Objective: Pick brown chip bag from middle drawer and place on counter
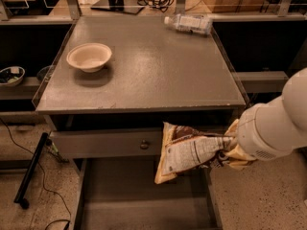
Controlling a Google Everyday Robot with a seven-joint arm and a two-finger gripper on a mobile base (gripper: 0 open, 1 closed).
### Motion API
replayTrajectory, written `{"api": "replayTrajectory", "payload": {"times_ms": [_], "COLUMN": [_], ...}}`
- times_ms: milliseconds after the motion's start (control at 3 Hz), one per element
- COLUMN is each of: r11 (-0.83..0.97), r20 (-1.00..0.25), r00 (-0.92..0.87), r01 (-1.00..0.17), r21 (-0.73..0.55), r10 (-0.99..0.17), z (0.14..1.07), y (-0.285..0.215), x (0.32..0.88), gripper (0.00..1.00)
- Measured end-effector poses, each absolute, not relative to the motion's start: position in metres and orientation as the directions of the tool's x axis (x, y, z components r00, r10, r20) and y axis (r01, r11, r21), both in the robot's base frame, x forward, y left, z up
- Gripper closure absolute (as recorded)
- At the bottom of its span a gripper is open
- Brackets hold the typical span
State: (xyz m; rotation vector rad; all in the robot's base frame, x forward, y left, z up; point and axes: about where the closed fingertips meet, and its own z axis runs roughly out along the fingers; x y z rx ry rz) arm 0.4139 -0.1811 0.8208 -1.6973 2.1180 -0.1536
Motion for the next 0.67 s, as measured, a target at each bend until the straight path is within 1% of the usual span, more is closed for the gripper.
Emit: {"api": "replayTrajectory", "payload": {"times_ms": [333,667], "r11": [0.251,0.256], "r20": [-0.236,-0.243], "r00": [-0.160,-0.161], "r01": [-0.865,-0.864], "r21": [-0.434,-0.433], "r10": [-0.958,-0.956], "z": [0.8765,0.8747], "y": [-0.1901,-0.1911], "x": [0.4213,0.4233], "gripper": [1.00,1.00]}}
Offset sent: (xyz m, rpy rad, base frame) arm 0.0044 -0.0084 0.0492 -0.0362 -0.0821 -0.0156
